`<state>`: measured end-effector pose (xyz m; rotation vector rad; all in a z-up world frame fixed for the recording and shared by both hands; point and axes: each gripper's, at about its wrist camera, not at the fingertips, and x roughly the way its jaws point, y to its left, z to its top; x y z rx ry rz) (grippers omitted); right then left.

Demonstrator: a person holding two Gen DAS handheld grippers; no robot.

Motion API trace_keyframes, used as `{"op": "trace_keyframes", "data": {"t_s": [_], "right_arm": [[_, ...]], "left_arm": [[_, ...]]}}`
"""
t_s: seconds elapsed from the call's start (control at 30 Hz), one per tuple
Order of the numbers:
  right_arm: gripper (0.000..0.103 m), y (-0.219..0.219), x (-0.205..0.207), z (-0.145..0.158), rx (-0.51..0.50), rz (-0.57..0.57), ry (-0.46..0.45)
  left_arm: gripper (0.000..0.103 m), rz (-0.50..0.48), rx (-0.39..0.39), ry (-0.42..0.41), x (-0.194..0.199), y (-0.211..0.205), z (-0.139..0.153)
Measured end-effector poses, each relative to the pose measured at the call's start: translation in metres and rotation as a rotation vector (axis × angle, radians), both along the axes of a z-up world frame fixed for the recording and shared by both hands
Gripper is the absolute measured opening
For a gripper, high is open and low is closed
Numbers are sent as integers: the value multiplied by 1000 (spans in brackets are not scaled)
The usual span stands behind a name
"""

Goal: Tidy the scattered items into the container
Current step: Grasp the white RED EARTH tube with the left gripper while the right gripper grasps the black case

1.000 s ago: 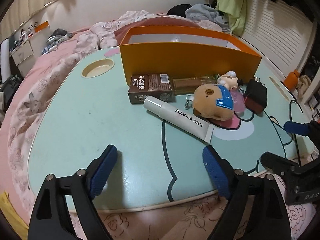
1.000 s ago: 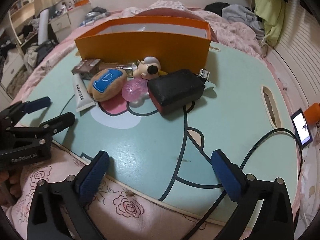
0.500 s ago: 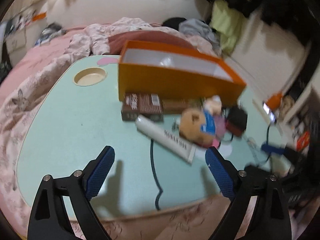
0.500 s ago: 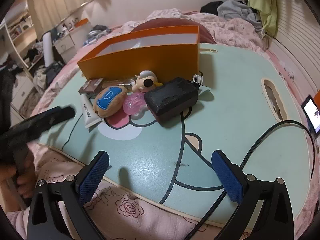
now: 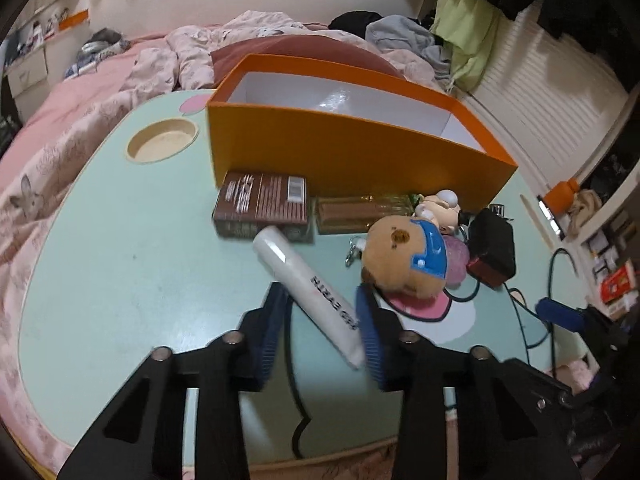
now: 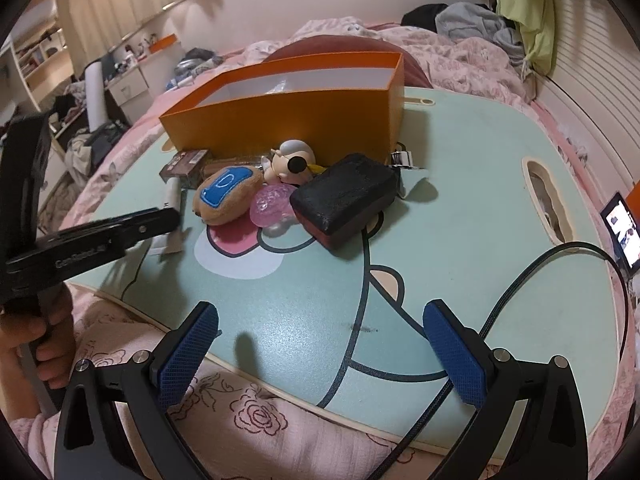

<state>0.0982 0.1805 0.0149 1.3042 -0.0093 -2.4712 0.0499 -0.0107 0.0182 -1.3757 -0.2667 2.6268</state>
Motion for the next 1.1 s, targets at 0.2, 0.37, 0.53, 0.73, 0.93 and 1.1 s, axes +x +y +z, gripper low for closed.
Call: {"op": "trace_keyframes", "data": {"t_s": [0.2,0.37,0.53,0.73,0.93,1.1], "right_arm": [[103,1,2,2,-19,-6,3],[102,13,-2,4,-82,-60,-3],[100,19,-18,15,-111,-111,22],[90,6,-46,26,-88,-159,49],[77,-11,-60,24,-40,-179,38],[47,-14,-63,10,2,-169,-9]], "left_arm": [[32,25,-14,21,2,-11,4],[32,31,-56,23,-8,-3,4],[30,48,-98,18,-12,-1,-2],[22,8,-101,39,2,3,-1],[22,-7,-106,73,11,4,7],[22,-4,-99,77,12,3,8]]}}
